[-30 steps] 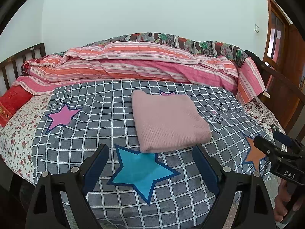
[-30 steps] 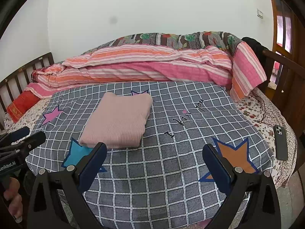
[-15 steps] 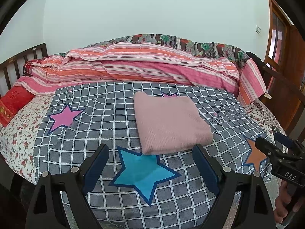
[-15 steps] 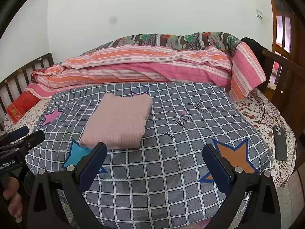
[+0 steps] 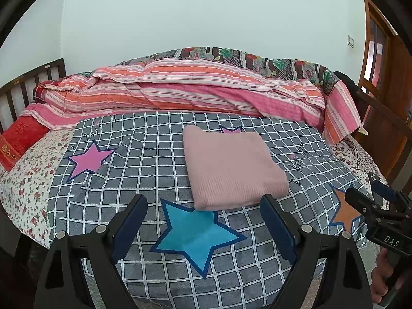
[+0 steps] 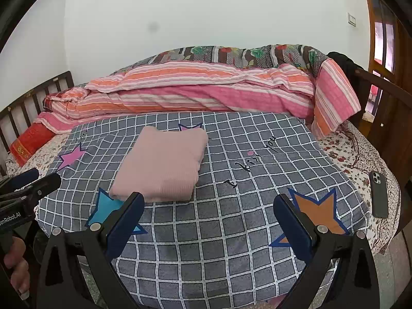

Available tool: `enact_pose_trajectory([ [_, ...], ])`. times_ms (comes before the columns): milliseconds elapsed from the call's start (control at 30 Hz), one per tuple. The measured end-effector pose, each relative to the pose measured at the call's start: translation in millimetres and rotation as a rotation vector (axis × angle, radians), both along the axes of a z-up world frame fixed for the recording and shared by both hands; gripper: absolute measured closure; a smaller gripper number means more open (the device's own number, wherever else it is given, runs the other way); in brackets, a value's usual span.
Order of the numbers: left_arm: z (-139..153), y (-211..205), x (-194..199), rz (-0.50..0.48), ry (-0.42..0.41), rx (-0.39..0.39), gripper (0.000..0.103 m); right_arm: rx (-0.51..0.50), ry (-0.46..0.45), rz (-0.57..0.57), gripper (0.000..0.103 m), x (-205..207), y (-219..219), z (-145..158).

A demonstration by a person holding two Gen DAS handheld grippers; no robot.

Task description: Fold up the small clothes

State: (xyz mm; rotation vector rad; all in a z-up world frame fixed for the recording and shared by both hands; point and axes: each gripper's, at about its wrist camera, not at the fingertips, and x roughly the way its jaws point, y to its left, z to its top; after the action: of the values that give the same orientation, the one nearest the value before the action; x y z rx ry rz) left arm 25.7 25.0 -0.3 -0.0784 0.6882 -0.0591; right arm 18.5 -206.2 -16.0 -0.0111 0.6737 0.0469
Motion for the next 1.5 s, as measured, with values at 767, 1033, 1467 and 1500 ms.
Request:
enact_pose_trajectory([
  [767, 3.8, 5.4, -2.0, 0.018, -0.008, 0.005, 0.014, 0.002, -0.005, 0.011, 0.004, 0.2, 0.3, 5.4],
  [1033, 5.6, 6.2, -3.6, 0.024, -0.01, 0.002, 0.014, 0.006, -0.004, 0.012, 0.004, -0.9, -0.3, 4.6],
  [1467, 6.9, 7.2, -4.5, 0.021, -0.011, -0.003, 0.014, 0.001, -0.01, 0.015, 0.004, -0.5, -1.9, 6.8],
  [1500, 6.9, 7.2, -4.4, 0.023, -0.011, -0.001, 0.014, 0.002, -0.011, 0.015, 0.004, -0.4, -2.3, 6.8],
])
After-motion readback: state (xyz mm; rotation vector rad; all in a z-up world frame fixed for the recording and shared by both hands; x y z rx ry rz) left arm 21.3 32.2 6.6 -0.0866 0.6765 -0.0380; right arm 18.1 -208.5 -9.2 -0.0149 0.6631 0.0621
